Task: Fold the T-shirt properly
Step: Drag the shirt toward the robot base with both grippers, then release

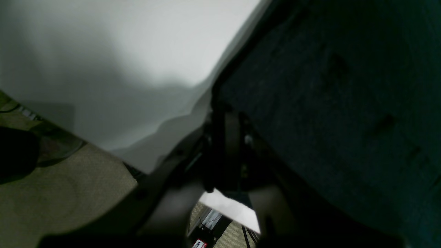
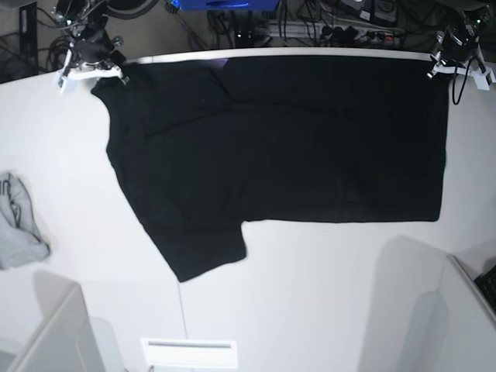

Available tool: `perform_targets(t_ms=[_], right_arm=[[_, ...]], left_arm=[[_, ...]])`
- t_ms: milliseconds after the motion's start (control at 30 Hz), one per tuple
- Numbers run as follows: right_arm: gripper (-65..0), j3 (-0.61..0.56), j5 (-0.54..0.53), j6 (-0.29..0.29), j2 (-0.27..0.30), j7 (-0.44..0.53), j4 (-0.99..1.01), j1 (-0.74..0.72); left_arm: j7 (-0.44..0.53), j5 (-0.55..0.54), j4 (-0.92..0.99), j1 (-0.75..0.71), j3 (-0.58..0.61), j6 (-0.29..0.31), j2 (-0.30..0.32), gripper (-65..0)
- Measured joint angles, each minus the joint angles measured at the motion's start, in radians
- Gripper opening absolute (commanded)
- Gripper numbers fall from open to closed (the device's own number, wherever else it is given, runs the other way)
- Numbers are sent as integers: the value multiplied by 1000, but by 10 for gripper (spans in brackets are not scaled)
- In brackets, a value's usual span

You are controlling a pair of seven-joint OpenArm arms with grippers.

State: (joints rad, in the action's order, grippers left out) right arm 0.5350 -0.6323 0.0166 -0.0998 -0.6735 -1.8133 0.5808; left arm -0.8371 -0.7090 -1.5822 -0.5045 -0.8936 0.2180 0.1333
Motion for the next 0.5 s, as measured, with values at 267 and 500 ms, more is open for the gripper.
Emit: perform_targets(t_ms=[267, 500], right_arm=[[-626, 0, 0, 0, 0, 0, 0, 2], [-291, 3, -3, -6, 0, 18, -20, 4]], left_arm=[[-1, 0, 0, 2, 0, 0, 0, -650], [17, 0, -5, 2, -4, 0, 3, -217]])
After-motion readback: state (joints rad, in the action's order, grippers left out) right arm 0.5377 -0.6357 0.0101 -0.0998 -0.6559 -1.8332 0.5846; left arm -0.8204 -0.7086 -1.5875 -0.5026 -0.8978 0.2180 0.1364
